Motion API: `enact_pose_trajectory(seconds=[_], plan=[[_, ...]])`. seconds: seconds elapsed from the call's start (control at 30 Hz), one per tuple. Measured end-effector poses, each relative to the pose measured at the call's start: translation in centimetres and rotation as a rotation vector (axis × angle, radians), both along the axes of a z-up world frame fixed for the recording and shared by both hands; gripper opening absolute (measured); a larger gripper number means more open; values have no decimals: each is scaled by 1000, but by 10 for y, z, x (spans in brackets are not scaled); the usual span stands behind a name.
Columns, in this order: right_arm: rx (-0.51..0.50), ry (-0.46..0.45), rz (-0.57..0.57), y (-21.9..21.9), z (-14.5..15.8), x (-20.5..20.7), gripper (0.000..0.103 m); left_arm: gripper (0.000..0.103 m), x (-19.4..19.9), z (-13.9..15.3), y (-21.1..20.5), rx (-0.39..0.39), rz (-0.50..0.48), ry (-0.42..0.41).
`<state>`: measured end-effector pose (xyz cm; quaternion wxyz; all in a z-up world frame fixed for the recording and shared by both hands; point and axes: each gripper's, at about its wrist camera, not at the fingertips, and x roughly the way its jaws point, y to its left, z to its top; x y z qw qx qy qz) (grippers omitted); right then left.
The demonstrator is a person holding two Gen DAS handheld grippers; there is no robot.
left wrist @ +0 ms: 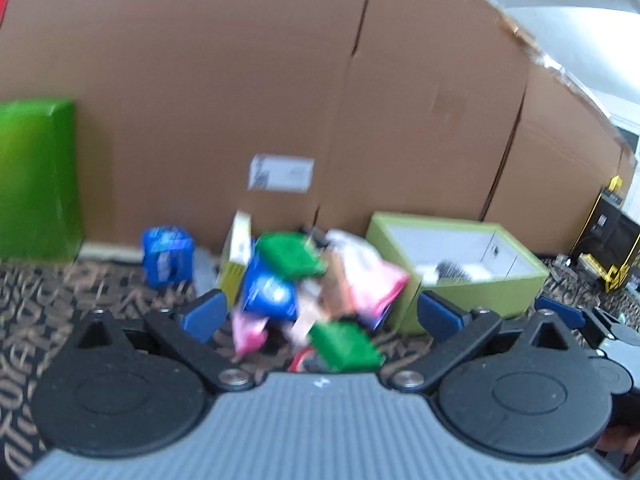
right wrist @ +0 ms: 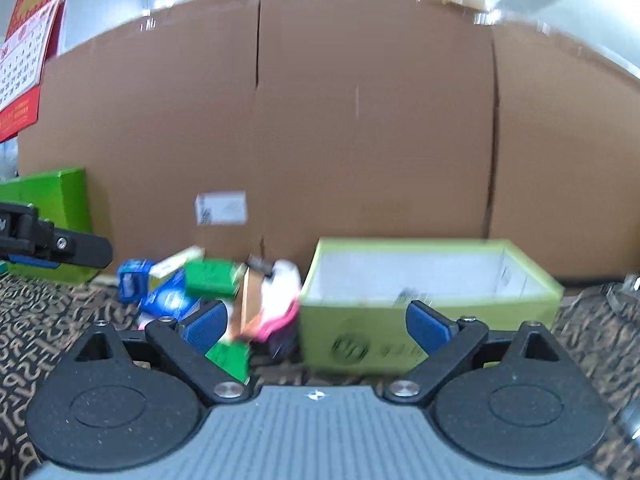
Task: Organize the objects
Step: 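Release the copper box and steel wool into the green shoebox, then grasp the clear plastic cup with the left tool while the right tool grasps the green box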
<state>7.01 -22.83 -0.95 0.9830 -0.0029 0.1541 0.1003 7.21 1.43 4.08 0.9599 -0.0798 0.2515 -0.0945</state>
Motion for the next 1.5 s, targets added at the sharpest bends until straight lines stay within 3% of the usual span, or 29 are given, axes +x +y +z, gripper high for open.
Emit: enact_pose_trajectory(seconds=[0.27,0.37,0.5,0.57,0.63,0.77,0.8,0.87,1.07,1.2,1.33,1.4,1.43,1.5], plan=[[9,120,-17,12,-38,-5,99,101,-12,-63,24,-23,-78,120],[-3,131,-18,13,-41,-5,99,101,-2,-73,30,-39,-66,123],[-12,144,-33,15,-41,-2,99,97,15,-77,29,-94,-141,141],[-15,150,-31,17,-43,0,99,81,19,-79,25,-103,-181,155],[-23,156,-25,20,-44,2,99,52,23,-84,22,-112,-211,186],[-42,159,-5,31,-46,10,99,17,25,-94,25,-181,-268,227],[-45,159,3,34,-45,12,99,3,23,-93,25,-175,-261,224],[-43,156,24,40,-44,18,99,4,15,-89,28,-121,-217,200],[-8,196,129,64,-49,52,98,4,4,-86,50,-87,-120,186],[-13,211,151,75,-54,69,95,4,2,-86,55,-78,-120,190],[50,254,174,74,-61,79,92,4,2,-87,54,-77,-135,194],[83,285,171,70,-64,82,83,4,4,-88,53,-76,-136,200],[101,301,171,68,-66,83,66,4,5,-89,53,-75,-135,203],[122,302,170,66,-67,80,66,4,5,-91,52,-74,-132,207]])
